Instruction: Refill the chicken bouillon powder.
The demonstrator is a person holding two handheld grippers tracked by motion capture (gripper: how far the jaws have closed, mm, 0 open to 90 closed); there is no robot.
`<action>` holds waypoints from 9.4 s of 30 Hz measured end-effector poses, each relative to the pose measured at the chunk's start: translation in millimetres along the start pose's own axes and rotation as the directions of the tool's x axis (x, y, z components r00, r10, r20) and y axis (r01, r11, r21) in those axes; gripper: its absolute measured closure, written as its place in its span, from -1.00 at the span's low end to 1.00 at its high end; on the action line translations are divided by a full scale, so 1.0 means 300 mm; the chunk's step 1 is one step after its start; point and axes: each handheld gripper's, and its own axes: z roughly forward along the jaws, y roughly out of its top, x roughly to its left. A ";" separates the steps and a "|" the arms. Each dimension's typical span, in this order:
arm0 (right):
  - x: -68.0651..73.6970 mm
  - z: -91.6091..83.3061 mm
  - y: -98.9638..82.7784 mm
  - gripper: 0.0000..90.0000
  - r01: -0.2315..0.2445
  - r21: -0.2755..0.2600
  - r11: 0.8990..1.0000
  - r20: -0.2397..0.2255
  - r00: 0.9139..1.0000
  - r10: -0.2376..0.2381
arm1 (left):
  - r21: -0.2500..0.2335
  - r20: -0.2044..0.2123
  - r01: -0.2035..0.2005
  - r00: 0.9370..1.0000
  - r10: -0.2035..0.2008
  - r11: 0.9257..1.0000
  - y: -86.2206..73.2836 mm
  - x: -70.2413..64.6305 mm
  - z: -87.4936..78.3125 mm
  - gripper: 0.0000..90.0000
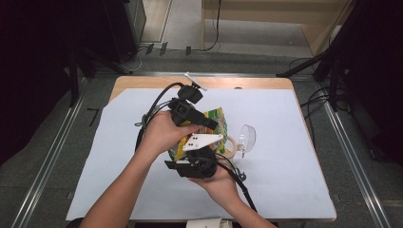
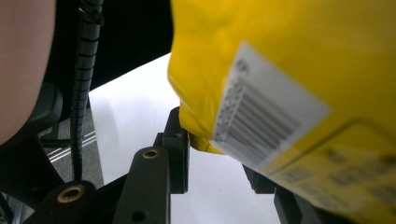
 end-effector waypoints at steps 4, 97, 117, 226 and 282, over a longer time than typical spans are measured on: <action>-0.004 0.003 -0.005 0.50 0.006 -0.005 1.000 0.007 1.000 -0.006 | 0.005 0.001 0.004 1.000 -0.004 1.000 -0.001 -0.003 0.004 0.50; 0.018 0.000 -0.010 0.54 -0.014 -0.015 1.000 0.008 1.000 0.014 | -0.001 0.015 -0.010 1.000 0.010 1.000 -0.001 -0.007 0.009 0.53; 0.027 0.002 -0.016 0.53 -0.019 -0.008 1.000 0.002 1.000 0.019 | 0.000 0.028 -0.002 1.000 0.002 1.000 -0.004 0.003 0.017 0.53; -0.027 0.089 -0.137 -0.01 0.035 0.057 0.998 0.058 0.998 -0.038 | 0.054 0.080 -0.155 0.985 0.151 0.986 -0.193 0.120 -0.107 0.97; -0.030 0.051 -0.153 -0.06 0.023 0.042 0.999 0.078 0.997 -0.026 | -0.161 0.053 -0.094 0.993 0.104 0.982 -0.212 0.355 -0.104 0.98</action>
